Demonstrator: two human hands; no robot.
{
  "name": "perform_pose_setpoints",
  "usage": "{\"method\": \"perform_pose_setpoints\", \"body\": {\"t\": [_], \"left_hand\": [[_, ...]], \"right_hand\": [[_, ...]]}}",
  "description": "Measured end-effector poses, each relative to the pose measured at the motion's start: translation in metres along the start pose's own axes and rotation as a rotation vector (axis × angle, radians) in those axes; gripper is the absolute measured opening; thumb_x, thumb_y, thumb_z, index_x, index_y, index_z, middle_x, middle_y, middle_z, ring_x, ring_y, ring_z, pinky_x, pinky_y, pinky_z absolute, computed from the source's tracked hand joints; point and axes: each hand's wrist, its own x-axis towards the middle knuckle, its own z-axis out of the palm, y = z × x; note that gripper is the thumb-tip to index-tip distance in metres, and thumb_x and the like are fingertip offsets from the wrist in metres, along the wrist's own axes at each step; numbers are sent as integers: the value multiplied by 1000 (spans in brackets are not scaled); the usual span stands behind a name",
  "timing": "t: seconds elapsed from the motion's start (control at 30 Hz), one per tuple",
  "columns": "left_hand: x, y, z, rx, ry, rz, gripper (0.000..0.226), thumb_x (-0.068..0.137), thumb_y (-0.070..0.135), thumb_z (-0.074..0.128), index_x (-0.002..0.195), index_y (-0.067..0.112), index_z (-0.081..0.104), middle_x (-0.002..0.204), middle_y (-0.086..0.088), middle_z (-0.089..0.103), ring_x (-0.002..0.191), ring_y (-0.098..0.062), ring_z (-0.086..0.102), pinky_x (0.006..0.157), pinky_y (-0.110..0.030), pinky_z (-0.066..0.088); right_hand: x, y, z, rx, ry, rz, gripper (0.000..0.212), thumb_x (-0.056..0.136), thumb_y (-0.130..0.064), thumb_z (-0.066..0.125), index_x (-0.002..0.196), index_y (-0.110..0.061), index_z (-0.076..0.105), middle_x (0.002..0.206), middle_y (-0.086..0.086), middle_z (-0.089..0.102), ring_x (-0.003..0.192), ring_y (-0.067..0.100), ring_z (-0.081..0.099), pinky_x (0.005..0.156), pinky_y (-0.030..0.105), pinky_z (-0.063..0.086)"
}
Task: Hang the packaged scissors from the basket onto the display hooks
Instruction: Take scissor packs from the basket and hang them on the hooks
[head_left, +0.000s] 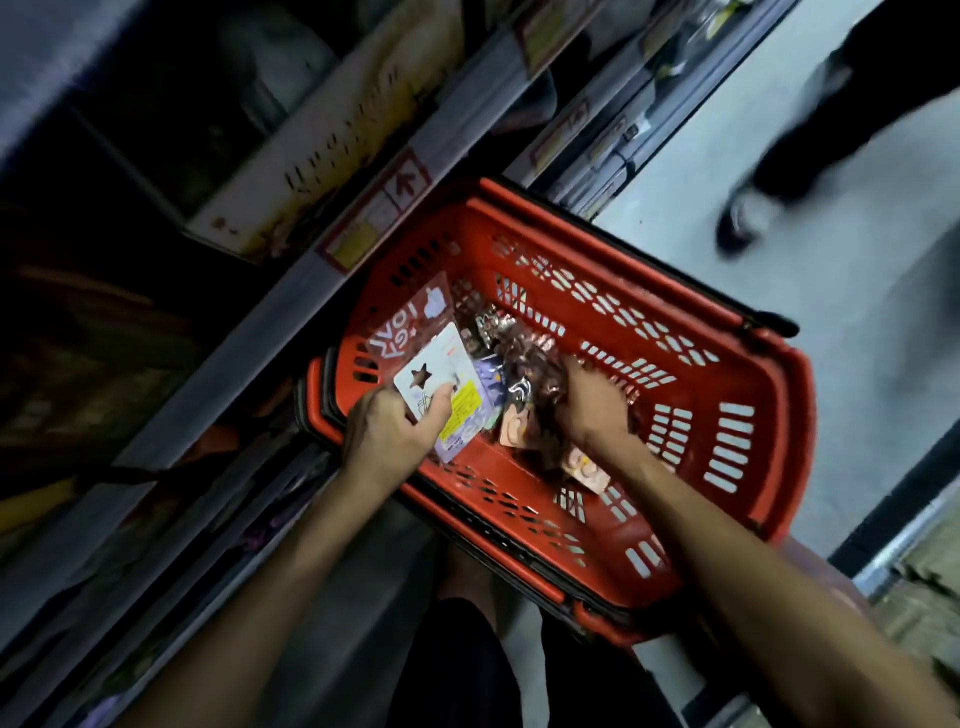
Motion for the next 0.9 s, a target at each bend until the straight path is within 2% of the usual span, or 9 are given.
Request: {"method": "perform_pose_setpoints", "body": {"t": [0.1,0.17,0.27,0.47,0.53,0.6,0.73,0.83,0.9], "left_hand": [[0,22,-11,-120,-14,-69,48,92,51,62,92,6,78,88,3,79,76,-5,72,70,-39,58],[-4,40,-20,-171,-19,-69,25,98,29,71,103,5,79,94,11,73,81,15,65,77,-23,56],[-15,73,-34,-260,-12,-90,15,99,10,69,113,12,75,99,21,68,88,23,64,79,3,43],[-46,137,-60,-584,14,-210,3,95,21,76,94,23,75,93,25,78,93,10,71,89,-13,52],[-57,154,-66,-737,38,-268,21,80,35,81,95,20,80,103,11,81,97,-7,75,93,-27,56],[-65,173,-69,-909,30,-290,32,70,27,85,100,17,82,107,-4,81,96,-18,76,90,-34,60],[-81,213,-73,-1273,-129,-366,17,76,0,69,85,3,83,92,-12,79,80,-20,76,76,-31,63],[-86,234,-72,-1437,-296,-435,47,71,9,67,113,-10,73,118,-23,68,103,-33,69,106,-50,52],[-91,250,-74,-1439,-336,-425,29,76,12,58,90,1,82,102,-19,73,85,-30,74,91,-45,57]], "right_hand": [[-30,-7,-22,352,51,66,29,90,-34,69,116,-24,60,100,6,75,90,30,70,69,33,47],[-55,-14,-45,600,86,90,12,90,-25,70,100,-25,64,89,-4,74,82,19,69,66,28,42],[-95,-23,-82,932,81,89,29,87,-4,73,101,-28,66,90,-13,73,80,8,68,66,16,48],[-166,-20,-151,1174,213,8,44,81,13,72,111,-19,63,100,-7,76,83,0,71,69,14,52],[-184,-18,-171,1196,307,-21,48,80,17,69,111,-19,62,102,-7,73,85,0,69,73,11,50],[-196,-13,-186,1221,356,-37,50,79,19,66,115,-16,59,105,-4,70,89,4,66,76,10,48],[-221,4,-210,1283,353,-75,63,71,-16,78,129,-15,53,118,-1,68,98,0,68,82,16,52],[-242,15,-220,1362,303,-40,81,63,-40,86,135,-23,52,125,-3,69,110,8,69,93,29,55],[-259,23,-222,1414,292,2,89,59,-48,90,137,-28,51,124,-3,72,112,14,70,99,39,55]]}}
